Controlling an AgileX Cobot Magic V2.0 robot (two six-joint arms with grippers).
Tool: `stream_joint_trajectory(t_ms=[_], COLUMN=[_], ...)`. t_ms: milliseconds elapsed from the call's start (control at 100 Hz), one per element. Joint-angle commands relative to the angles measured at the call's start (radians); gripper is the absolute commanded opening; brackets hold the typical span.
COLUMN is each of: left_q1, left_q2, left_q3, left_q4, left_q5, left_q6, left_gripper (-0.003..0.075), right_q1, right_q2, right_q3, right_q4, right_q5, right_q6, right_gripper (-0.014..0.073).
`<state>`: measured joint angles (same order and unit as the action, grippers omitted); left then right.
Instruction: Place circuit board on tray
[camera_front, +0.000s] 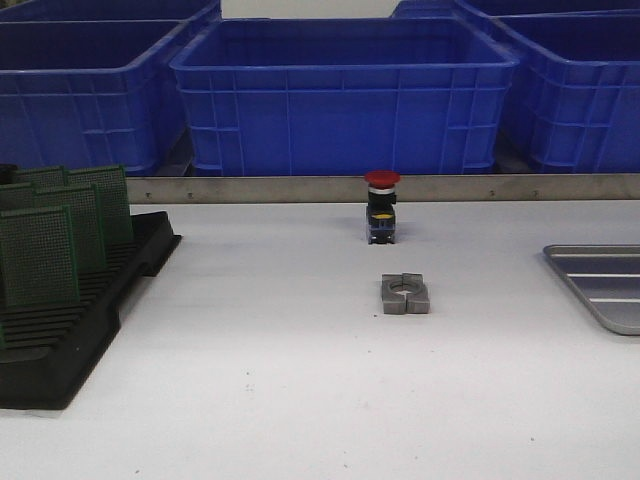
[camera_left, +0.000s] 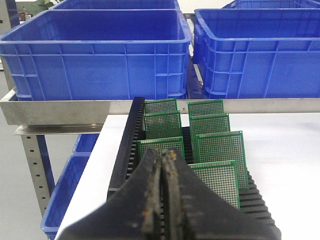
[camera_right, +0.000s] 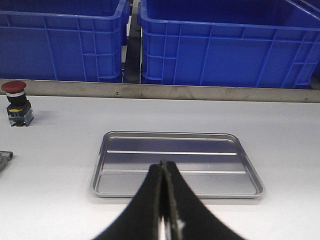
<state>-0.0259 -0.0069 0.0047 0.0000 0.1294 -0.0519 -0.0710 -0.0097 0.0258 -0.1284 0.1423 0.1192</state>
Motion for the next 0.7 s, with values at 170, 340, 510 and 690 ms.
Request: stream_joint_trajectory(t_ms=[170, 340, 510, 690], left_q1=[0.000, 0.000, 0.000, 0.000], left_q2=[-0.026, -0.026, -0.026, -0.026], left_q3=[0.020, 0.020, 0.018, 0.018], left_q4=[-0.006, 0.010, -0.034, -0.057], left_q5=[-0.078, -0.116, -0.234, -0.252], left_q6=[-0.006, -0.006, -0.006, -0.006], left_gripper=[-0.0020, -0.0020, -0.0020, -0.0020], right_q1=[-0.003, -0.003, -0.003, -0.003], right_q2=[-0.022, -0.022, -0.022, -0.022], right_q3=[0.000, 0.000, 0.000, 0.000], right_q4=[-0.012, -0.012, -0.012, -0.012], right_q5=[-0.076, -0.076, -0.076, -0.076], right_q6=[0.000, 0.000, 0.000, 0.000], right_gripper=[-0.0060, -0.0060, -0.0060, -0.0060])
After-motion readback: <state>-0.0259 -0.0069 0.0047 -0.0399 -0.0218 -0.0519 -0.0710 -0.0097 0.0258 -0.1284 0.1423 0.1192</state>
